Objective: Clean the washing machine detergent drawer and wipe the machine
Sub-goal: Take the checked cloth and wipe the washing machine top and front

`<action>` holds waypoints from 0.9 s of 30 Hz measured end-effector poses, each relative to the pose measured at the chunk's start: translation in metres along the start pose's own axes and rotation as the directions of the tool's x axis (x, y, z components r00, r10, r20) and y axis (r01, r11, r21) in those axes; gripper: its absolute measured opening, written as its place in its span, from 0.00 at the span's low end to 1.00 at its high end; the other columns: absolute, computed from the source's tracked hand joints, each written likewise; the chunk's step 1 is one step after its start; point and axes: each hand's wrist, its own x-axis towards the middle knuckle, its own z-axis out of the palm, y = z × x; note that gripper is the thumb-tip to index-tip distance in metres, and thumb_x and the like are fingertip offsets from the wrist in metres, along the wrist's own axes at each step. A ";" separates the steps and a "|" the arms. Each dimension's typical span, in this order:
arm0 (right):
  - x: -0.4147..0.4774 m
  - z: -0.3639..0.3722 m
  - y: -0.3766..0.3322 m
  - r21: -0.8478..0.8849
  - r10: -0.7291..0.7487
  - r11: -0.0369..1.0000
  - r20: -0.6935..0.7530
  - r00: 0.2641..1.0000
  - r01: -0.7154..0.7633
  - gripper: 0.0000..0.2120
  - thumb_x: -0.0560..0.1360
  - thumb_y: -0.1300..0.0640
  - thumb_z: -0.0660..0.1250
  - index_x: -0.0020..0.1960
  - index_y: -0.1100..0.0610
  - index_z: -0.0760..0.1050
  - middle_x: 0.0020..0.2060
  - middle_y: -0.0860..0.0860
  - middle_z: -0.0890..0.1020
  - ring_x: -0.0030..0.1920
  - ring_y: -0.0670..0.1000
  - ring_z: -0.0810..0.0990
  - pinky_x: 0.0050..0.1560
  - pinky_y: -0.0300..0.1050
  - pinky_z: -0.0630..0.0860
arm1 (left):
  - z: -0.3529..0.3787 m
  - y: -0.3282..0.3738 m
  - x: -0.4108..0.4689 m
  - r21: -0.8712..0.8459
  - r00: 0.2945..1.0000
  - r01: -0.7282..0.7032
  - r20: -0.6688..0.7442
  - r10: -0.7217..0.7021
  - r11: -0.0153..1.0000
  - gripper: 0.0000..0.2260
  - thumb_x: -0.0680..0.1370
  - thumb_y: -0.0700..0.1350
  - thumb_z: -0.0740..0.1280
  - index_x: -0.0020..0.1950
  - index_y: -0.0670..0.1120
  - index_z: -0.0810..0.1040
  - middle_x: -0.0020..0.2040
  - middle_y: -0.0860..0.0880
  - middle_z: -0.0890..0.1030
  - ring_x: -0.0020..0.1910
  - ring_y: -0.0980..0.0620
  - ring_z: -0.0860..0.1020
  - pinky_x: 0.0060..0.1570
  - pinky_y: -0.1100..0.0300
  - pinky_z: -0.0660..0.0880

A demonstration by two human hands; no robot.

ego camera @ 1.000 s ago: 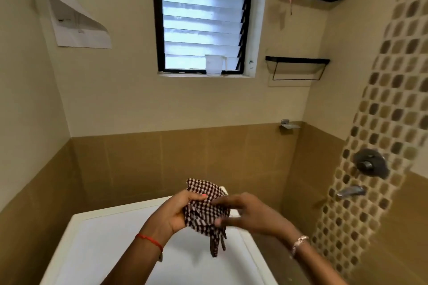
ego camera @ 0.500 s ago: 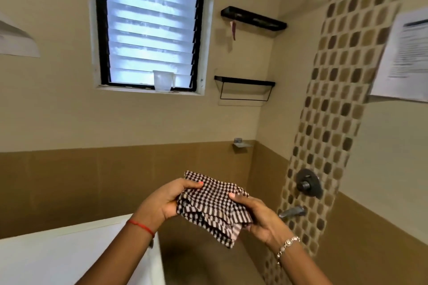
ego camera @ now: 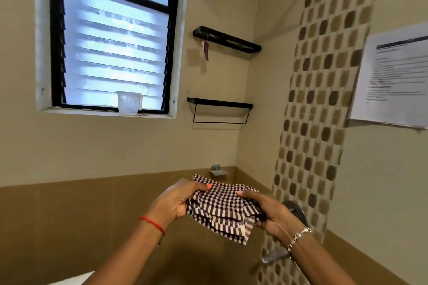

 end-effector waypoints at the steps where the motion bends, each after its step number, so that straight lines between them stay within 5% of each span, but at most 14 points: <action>1: 0.015 -0.002 -0.007 -0.005 -0.019 1.000 0.002 1.000 0.019 0.22 0.63 0.67 0.74 0.55 0.70 0.73 0.46 0.64 0.83 0.37 0.57 0.84 0.36 0.48 0.82 | 0.002 0.005 0.015 -0.003 1.000 -0.018 0.008 0.018 1.000 0.17 0.74 0.30 0.65 0.61 0.29 0.68 0.52 0.34 0.79 0.45 0.40 0.80 0.41 0.51 0.80; 6: 0.089 -0.001 -0.040 -0.089 -0.120 0.989 0.006 0.993 0.120 0.15 0.64 0.71 0.73 0.49 0.69 0.75 0.39 0.60 0.84 0.37 0.56 0.84 0.34 0.45 0.81 | 0.000 0.034 0.095 -0.025 0.996 -0.088 0.001 0.088 0.996 0.15 0.74 0.29 0.64 0.60 0.27 0.70 0.48 0.34 0.79 0.44 0.41 0.79 0.40 0.52 0.80; 12: 0.196 0.005 -0.090 -0.041 -0.192 0.980 0.054 0.980 0.194 0.17 0.64 0.75 0.70 0.52 0.74 0.74 0.47 0.64 0.82 0.44 0.58 0.82 0.40 0.45 0.82 | -0.005 0.084 0.181 0.012 0.977 -0.201 -0.074 0.201 0.979 0.18 0.73 0.27 0.65 0.62 0.27 0.68 0.49 0.33 0.78 0.43 0.40 0.79 0.40 0.50 0.80; 16: 0.254 0.007 -0.128 -0.039 -0.255 0.965 0.093 0.963 0.259 0.14 0.66 0.74 0.70 0.51 0.69 0.73 0.46 0.62 0.81 0.42 0.56 0.82 0.35 0.43 0.82 | -0.001 0.122 0.231 0.091 0.943 -0.283 -0.158 0.294 0.955 0.19 0.72 0.29 0.67 0.62 0.30 0.69 0.50 0.36 0.78 0.49 0.41 0.79 0.51 0.53 0.77; 19: 0.294 0.012 -0.157 -0.012 -0.306 0.950 0.144 0.941 0.311 0.25 0.66 0.74 0.69 0.61 0.62 0.69 0.53 0.63 0.78 0.39 0.53 0.83 0.27 0.42 0.80 | 0.003 0.151 0.263 0.140 0.909 -0.340 -0.207 0.363 0.930 0.18 0.72 0.30 0.68 0.60 0.30 0.70 0.49 0.38 0.79 0.48 0.42 0.80 0.50 0.54 0.77; 22: 0.337 0.017 -0.187 0.014 -0.357 0.933 0.184 0.916 0.361 0.40 0.67 0.75 0.68 0.74 0.57 0.57 0.62 0.64 0.73 0.45 0.55 0.80 0.34 0.45 0.81 | 0.003 0.181 0.299 0.180 0.863 -0.398 -0.260 0.434 0.900 0.21 0.70 0.31 0.70 0.62 0.31 0.70 0.54 0.36 0.79 0.49 0.42 0.80 0.48 0.54 0.77; 27: 0.403 0.026 -0.244 0.044 -0.390 0.918 0.267 0.881 0.393 0.29 0.69 0.75 0.66 0.67 0.59 0.68 0.48 0.59 0.79 0.42 0.53 0.80 0.28 0.41 0.80 | 0.007 0.226 0.352 0.205 0.794 -0.471 -0.326 0.514 0.858 0.22 0.69 0.32 0.72 0.61 0.32 0.71 0.52 0.37 0.80 0.51 0.42 0.80 0.44 0.54 0.78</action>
